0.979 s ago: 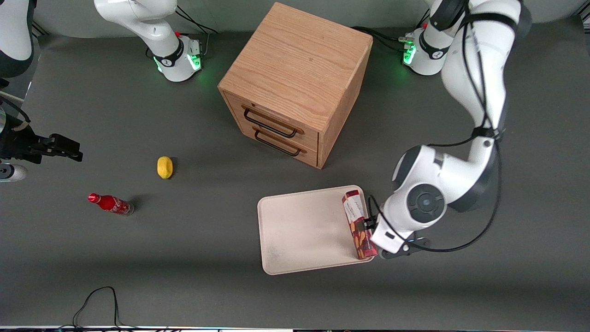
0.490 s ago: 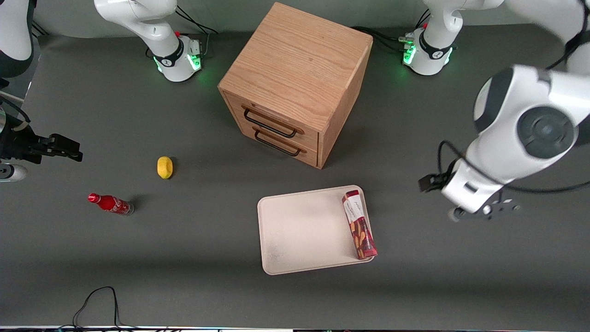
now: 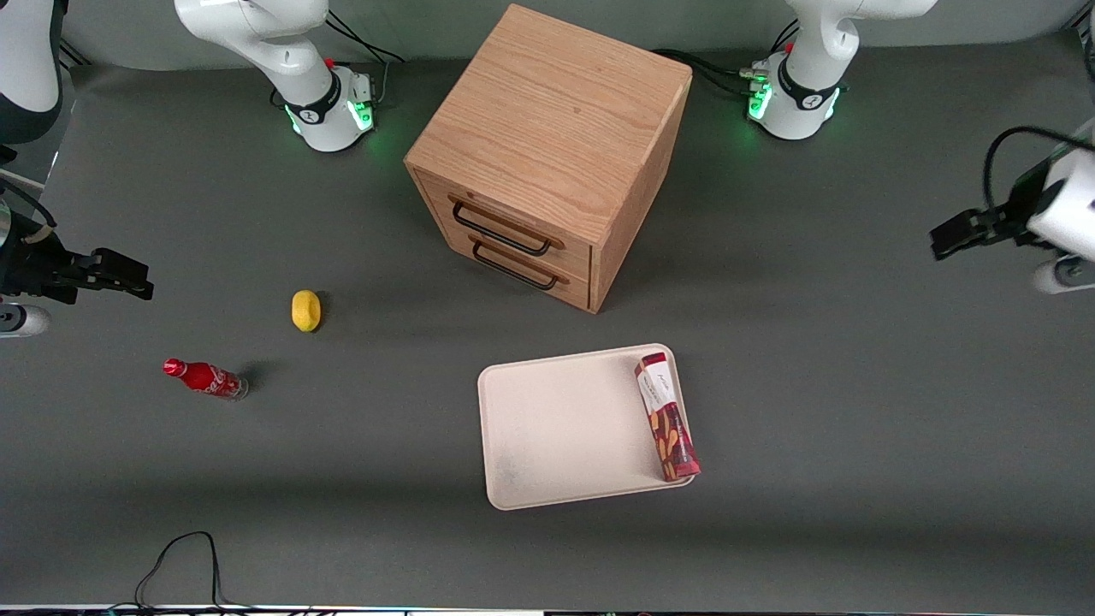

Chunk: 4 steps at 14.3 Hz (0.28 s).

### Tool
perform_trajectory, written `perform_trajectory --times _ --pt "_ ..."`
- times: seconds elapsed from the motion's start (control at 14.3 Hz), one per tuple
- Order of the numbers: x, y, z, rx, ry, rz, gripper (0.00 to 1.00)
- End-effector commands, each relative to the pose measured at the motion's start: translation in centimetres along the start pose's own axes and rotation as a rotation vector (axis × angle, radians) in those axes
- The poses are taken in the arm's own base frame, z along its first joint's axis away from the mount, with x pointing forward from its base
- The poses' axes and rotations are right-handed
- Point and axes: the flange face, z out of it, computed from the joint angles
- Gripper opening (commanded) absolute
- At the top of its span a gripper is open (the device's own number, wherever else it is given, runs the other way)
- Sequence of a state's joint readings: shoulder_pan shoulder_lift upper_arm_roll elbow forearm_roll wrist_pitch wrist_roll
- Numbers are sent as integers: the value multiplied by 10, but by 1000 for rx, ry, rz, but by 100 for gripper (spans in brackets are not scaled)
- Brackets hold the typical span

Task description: Place red cookie box on tray

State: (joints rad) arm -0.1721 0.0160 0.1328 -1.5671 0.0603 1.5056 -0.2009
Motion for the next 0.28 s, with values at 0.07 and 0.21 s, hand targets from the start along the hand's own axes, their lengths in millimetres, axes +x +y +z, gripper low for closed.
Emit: perform_trajectory --times 0.07,0.21 --pt "-3 -8 4 1 -15 1 100" --pt "-4 -4 2 2 -10 7 100"
